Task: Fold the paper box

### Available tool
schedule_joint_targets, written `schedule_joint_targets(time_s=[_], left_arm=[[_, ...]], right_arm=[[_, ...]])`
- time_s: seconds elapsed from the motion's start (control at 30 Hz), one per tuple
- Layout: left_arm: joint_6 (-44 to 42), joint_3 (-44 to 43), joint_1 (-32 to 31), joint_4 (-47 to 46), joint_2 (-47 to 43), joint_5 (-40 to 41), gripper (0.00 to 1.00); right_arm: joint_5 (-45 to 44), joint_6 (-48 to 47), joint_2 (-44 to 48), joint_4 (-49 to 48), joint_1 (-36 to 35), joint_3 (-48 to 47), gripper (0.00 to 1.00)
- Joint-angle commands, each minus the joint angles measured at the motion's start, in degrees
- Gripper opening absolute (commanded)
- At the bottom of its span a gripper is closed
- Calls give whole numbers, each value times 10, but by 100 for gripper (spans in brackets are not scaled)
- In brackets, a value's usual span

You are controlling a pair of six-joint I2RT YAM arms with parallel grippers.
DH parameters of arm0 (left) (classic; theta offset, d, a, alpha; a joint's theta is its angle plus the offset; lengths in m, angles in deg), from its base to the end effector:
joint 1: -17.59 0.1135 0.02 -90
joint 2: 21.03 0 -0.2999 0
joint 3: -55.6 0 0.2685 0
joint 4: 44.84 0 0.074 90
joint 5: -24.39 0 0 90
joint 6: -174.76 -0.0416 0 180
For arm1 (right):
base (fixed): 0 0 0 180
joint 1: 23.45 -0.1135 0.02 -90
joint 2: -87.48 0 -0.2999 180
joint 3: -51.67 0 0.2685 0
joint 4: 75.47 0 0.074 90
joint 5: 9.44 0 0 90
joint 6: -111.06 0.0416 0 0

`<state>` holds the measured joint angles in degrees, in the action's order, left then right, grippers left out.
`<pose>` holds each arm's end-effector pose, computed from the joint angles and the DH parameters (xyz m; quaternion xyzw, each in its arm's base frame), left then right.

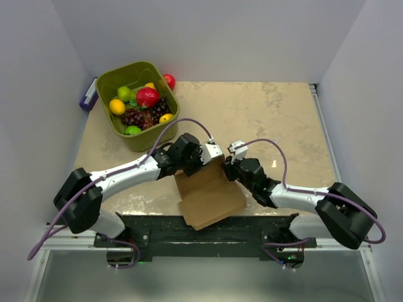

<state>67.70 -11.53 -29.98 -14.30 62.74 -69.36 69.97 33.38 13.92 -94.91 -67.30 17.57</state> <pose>0.2161 -0.2404 0.2500 0.5075 0.7800 -0.1254 0.3440 0.1859 0.1679 0.1912 -0.1707 0.7994 0.2021 0.5393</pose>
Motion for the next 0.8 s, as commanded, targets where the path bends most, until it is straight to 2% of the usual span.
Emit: schedule_joint_targets(time_s=[0.0,0.33,0.77], left_arm=[[8,-3,-3,16,-6,-40,4],[28,-9,0,14,6,-48,1],[31,-12,26,19,-7,-106,0]], right_arm=[[-166,2,-14,11,-35,-28,0],[-355,55,-28,32,-79,-35,0],[-467,75,-43,25,-117,-36,0]])
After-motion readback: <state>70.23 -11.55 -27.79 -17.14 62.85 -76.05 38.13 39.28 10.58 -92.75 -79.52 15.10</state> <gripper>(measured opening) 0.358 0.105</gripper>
